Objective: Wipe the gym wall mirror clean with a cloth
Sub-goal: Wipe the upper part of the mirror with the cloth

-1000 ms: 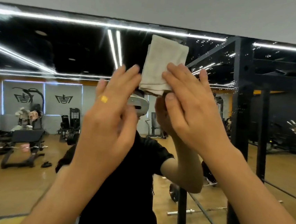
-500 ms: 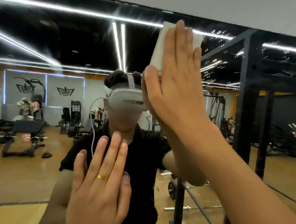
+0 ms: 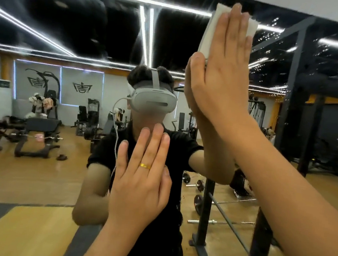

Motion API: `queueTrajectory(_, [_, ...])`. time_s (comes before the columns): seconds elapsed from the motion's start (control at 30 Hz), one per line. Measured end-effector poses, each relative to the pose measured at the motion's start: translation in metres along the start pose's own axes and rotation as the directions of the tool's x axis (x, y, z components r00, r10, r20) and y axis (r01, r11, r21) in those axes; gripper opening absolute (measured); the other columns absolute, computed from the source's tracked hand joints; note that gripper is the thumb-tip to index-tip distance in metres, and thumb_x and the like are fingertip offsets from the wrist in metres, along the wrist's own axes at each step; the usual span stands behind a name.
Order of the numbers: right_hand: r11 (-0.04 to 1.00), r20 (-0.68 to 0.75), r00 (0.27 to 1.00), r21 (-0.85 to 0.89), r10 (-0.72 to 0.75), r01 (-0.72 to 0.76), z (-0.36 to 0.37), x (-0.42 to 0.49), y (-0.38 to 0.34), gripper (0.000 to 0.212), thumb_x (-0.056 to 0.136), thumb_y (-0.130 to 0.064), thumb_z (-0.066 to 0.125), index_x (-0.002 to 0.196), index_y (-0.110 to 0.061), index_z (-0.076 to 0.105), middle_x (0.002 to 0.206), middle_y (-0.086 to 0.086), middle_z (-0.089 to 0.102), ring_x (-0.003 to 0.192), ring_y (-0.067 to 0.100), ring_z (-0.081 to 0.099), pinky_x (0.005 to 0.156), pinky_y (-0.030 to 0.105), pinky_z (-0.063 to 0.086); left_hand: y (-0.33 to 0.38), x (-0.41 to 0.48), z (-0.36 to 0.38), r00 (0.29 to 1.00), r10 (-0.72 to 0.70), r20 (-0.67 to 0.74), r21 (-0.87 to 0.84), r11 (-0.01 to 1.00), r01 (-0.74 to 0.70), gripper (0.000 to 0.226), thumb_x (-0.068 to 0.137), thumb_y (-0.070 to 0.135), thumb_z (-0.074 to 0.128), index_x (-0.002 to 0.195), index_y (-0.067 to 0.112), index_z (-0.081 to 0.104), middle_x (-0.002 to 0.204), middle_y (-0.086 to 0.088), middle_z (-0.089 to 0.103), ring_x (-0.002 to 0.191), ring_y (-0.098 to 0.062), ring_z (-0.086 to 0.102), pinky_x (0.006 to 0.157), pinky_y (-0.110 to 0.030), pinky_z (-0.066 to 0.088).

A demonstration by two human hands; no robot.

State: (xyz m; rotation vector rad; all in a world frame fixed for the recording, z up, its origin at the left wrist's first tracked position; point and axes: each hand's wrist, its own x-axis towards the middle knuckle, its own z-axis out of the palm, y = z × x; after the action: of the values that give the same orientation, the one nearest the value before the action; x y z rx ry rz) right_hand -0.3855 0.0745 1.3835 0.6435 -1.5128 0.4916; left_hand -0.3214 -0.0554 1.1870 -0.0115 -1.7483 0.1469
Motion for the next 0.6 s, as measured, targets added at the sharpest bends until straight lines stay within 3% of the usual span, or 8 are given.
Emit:
queueTrajectory(0.27, [0.999,-0.039,0.999,0.039,0.001,0.001,0.005,-0.003,0.0,0.067,0.106,-0.029,0.025,0.162,0.001,0.004,0.171,0.02,0.0,0.159,0.03,-0.004,0.129,0.039,-0.008,-0.005,0.002,0.005,0.999,0.033,-0.003,0.014,0.999,-0.033,0.064,0.105,0.031,0.033,0.164,0.011,0.02,0.173,-0.008,0.013,0.16,-0.025,0.011,0.127,-0.057,0.016])
queueTrajectory(0.43, [0.994,-0.039,0.999,0.109,-0.012,0.017,0.009,-0.016,-0.002,0.062,0.108,-0.026,0.023,0.161,0.001,0.011,0.171,0.021,0.007,0.159,0.03,0.003,0.126,0.03,-0.01,-0.006,-0.005,0.006,0.999,0.052,0.013,0.058,0.997,-0.052,0.065,0.106,0.032,0.029,0.165,0.01,0.013,0.173,-0.01,0.006,0.16,-0.026,0.003,0.128,-0.056,0.009])
queueTrajectory(0.6, [0.993,0.079,0.995,0.099,-0.065,0.057,-0.011,0.001,0.017,0.056,0.11,-0.019,0.024,0.162,-0.001,0.012,0.171,0.017,0.006,0.16,0.028,0.001,0.128,0.035,-0.005,-0.003,-0.007,0.007,0.999,0.048,0.004,0.062,0.997,-0.048,0.065,0.106,0.032,0.027,0.165,0.008,0.013,0.173,-0.011,0.005,0.16,-0.027,0.003,0.128,-0.055,0.005])
